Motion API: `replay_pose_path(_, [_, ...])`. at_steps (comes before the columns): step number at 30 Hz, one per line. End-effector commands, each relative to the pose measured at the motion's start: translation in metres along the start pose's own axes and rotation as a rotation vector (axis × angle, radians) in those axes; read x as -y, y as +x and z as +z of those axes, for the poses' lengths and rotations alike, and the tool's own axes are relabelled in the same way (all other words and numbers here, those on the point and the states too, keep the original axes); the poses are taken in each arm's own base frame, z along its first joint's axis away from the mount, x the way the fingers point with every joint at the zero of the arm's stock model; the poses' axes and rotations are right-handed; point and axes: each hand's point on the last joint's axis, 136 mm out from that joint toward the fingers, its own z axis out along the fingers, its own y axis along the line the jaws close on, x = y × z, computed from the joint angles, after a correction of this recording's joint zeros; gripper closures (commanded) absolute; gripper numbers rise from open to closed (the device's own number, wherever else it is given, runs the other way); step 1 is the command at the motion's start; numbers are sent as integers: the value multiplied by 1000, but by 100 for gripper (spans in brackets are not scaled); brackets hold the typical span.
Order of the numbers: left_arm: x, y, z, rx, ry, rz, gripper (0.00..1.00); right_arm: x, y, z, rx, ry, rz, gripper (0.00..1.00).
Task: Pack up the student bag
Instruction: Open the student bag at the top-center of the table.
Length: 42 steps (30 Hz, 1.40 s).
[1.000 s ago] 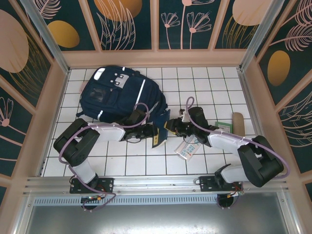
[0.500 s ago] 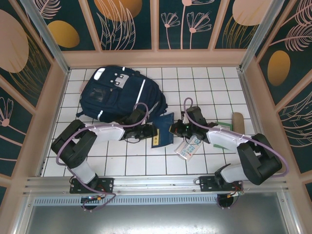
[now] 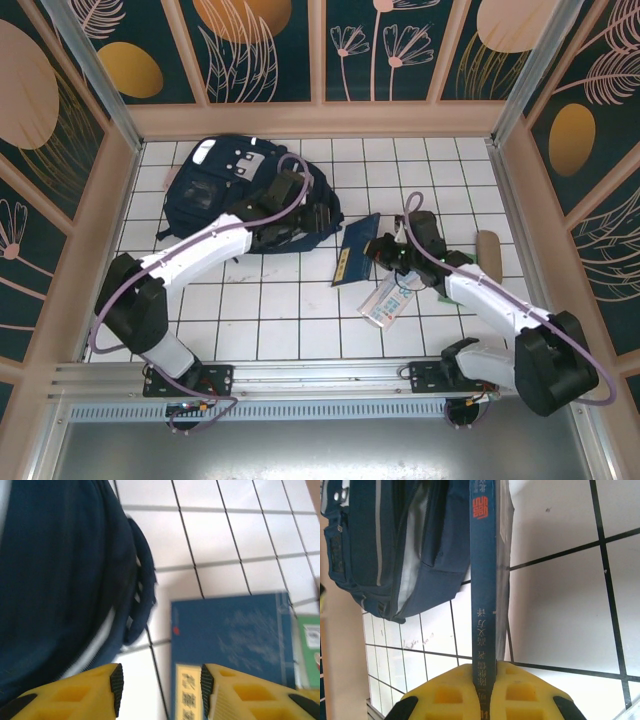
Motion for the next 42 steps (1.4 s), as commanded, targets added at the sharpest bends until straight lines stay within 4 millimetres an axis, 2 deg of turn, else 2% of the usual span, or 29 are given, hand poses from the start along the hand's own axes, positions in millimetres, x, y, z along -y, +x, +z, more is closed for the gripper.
replay_pose_path(1, [-46, -18, 6, 10, -237, 119, 54, -26, -21, -18, 82, -58, -11, 100])
replay_pose_path(6, [-79, -46, 35, 17, -380, 174, 54, -39, -30, -23, 107, -86, -28, 100])
replay_pose_path(9, [-82, -52, 56, -8, -390, 210, 52, -44, -36, -22, 107, -91, -46, 100])
replay_pose_path(14, [-81, -53, 89, -45, -391, 236, 52, -49, -49, -19, 93, -101, -59, 100])
replay_pose_path(19, [-88, -40, 119, -111, -404, 253, 52, -51, -62, -18, 92, -120, -56, 100])
replay_pose_path(22, [-95, -33, 130, -139, -431, 262, 62, -54, -69, -18, 86, -142, -56, 100])
replay_pose_path(23, [-97, -33, 131, -140, -443, 264, 67, -54, -71, -17, 83, -149, -57, 100])
replay_pose_path(24, [-99, -34, 132, -138, -452, 266, 78, -57, -72, -16, 78, -162, -62, 100])
replay_pose_path(26, [-99, -39, 127, -121, -468, 264, 99, -58, -76, -14, 73, -180, -62, 100])
replay_pose_path(27, [-97, -44, 123, -110, -468, 257, 100, -59, -77, -12, 70, -191, -58, 100])
replay_pose_path(31, [-84, -73, 96, -56, -418, 195, 100, -66, -85, -11, 93, -272, -44, 100])
replay_pose_path(34, [-69, -104, 65, 12, -344, 146, 100, -71, -92, -12, 151, -329, -30, 100])
replay_pose_path(38, [-55, -140, 24, 92, -245, 101, 100, -85, -102, -15, 204, -434, -11, 100])
replay_pose_path(42, [-49, -167, -7, 129, -115, 35, 100, -101, -112, -8, 209, -517, 11, 100])
